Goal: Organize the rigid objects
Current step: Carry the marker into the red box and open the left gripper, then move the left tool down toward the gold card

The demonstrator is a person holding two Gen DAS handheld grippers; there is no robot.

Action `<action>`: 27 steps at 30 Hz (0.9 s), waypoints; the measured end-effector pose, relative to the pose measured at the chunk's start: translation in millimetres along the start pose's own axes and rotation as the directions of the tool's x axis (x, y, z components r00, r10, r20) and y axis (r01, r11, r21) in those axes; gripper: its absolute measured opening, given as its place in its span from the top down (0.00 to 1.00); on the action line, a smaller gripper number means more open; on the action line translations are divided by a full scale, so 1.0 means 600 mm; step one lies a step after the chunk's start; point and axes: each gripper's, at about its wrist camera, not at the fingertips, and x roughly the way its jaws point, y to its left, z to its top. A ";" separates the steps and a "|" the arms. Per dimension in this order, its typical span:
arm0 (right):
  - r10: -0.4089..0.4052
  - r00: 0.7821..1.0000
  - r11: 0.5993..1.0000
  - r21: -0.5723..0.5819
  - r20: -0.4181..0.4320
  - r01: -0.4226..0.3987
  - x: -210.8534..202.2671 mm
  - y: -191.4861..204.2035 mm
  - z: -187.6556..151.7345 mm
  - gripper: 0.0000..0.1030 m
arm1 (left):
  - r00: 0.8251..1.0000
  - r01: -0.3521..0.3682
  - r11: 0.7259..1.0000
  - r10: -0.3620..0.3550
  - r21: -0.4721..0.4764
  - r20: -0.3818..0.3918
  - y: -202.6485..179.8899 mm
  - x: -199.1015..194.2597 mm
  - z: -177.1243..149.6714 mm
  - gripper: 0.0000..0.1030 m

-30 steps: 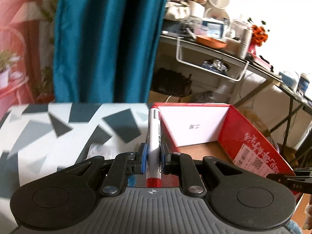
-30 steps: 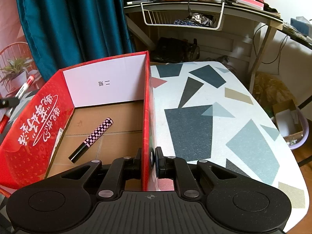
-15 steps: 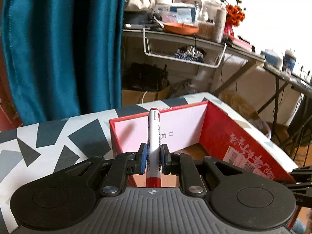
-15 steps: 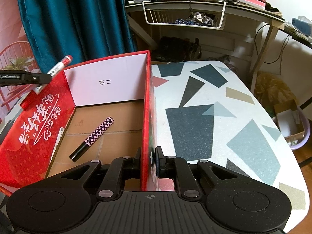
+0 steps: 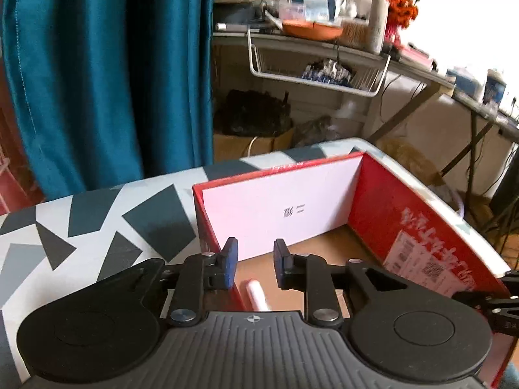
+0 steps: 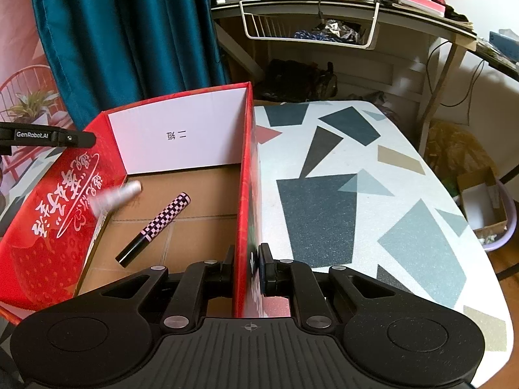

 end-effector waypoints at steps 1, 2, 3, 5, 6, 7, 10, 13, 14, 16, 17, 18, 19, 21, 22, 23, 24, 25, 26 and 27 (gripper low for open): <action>0.001 1.000 1.000 0.000 0.000 -0.001 0.000 -0.001 0.000 0.88 | 1.000 0.006 1.000 -0.006 -0.004 0.012 0.001 -0.007 0.000 0.70; 0.002 1.000 1.000 0.000 -0.001 -0.002 0.000 -0.001 0.000 0.88 | 1.000 0.005 1.000 -0.005 -0.006 0.023 0.004 -0.015 0.000 0.68; 0.002 1.000 1.000 -0.001 -0.001 -0.002 0.000 -0.001 0.000 0.88 | 0.999 0.002 1.000 -0.001 -0.009 0.034 0.007 -0.024 -0.001 0.67; 0.001 1.000 1.000 -0.002 -0.002 -0.001 0.000 -0.001 0.001 0.88 | 0.999 -0.002 1.000 0.004 -0.029 0.051 0.021 -0.043 -0.003 0.64; 0.001 1.000 1.000 -0.003 -0.002 -0.001 0.000 -0.001 0.000 0.88 | 0.998 -0.014 0.999 0.016 -0.040 0.056 0.029 -0.053 -0.004 0.60; 0.002 1.000 1.000 -0.003 -0.002 -0.002 0.000 -0.001 0.000 0.88 | 0.998 -0.027 0.999 0.030 -0.044 0.059 0.036 -0.061 -0.005 0.58; 0.001 1.000 1.000 -0.002 -0.001 -0.001 0.000 -0.001 0.000 0.88 | 0.997 -0.052 0.998 0.055 -0.045 0.062 0.059 -0.081 -0.012 0.56; 0.001 1.000 1.000 -0.003 -0.002 -0.001 0.000 -0.001 0.000 0.88 | 0.996 -0.081 0.995 0.083 -0.050 0.038 0.083 -0.091 -0.028 0.56; 0.001 1.000 1.000 -0.003 -0.002 -0.001 0.000 -0.001 0.000 0.88 | 0.995 -0.090 0.994 0.092 -0.058 0.027 0.091 -0.093 -0.033 0.56; 0.000 1.000 1.000 -0.003 -0.002 0.000 0.000 -0.001 0.000 0.88 | 0.994 -0.107 0.991 0.107 -0.084 -0.004 0.105 -0.093 -0.051 0.56; 0.001 1.000 1.000 -0.003 -0.002 -0.001 0.000 -0.002 0.000 0.88 | 0.993 -0.115 0.989 0.113 -0.096 -0.020 0.111 -0.093 -0.060 0.56; 0.001 1.000 1.000 -0.002 -0.002 -0.001 0.000 -0.002 0.000 0.88 | 0.992 -0.121 0.987 0.117 -0.109 -0.035 0.115 -0.093 -0.072 0.56; 0.001 1.000 1.000 -0.003 -0.002 -0.001 0.000 -0.001 0.000 0.88 | 0.992 -0.122 0.985 0.118 -0.118 -0.047 0.120 -0.094 -0.082 0.56; 0.000 1.000 1.000 -0.003 -0.002 0.000 0.000 -0.001 0.000 0.88 | 0.991 -0.123 0.984 0.116 -0.129 -0.067 0.122 -0.097 -0.101 0.56; 0.000 1.000 1.000 -0.003 -0.002 0.000 0.000 -0.001 0.000 0.88 | 0.990 -0.129 0.983 0.120 -0.130 -0.076 0.120 -0.099 -0.111 0.56; 0.000 1.000 1.000 -0.004 -0.003 0.000 0.000 -0.002 0.000 0.88 | 0.989 -0.134 0.982 0.123 -0.132 -0.084 0.118 -0.101 -0.119 0.56; 0.000 1.000 1.000 -0.003 -0.002 0.000 0.000 -0.002 0.000 0.88 | 0.988 -0.134 0.981 0.122 -0.136 -0.093 0.116 -0.101 -0.127 0.56; 0.000 1.000 1.000 -0.004 -0.002 0.000 0.000 -0.002 0.000 0.89 | 0.987 -0.135 0.981 0.121 -0.141 -0.103 0.114 -0.103 -0.135 0.56; 0.000 1.000 1.000 -0.003 -0.003 0.000 0.000 -0.002 0.000 0.89 | 0.986 -0.139 0.980 0.123 -0.145 -0.114 0.114 -0.102 -0.141 0.56; 0.000 1.000 1.000 -0.004 -0.002 0.000 0.000 -0.002 0.000 0.89 | 0.984 -0.146 0.978 0.128 -0.146 -0.123 0.114 -0.102 -0.150 0.56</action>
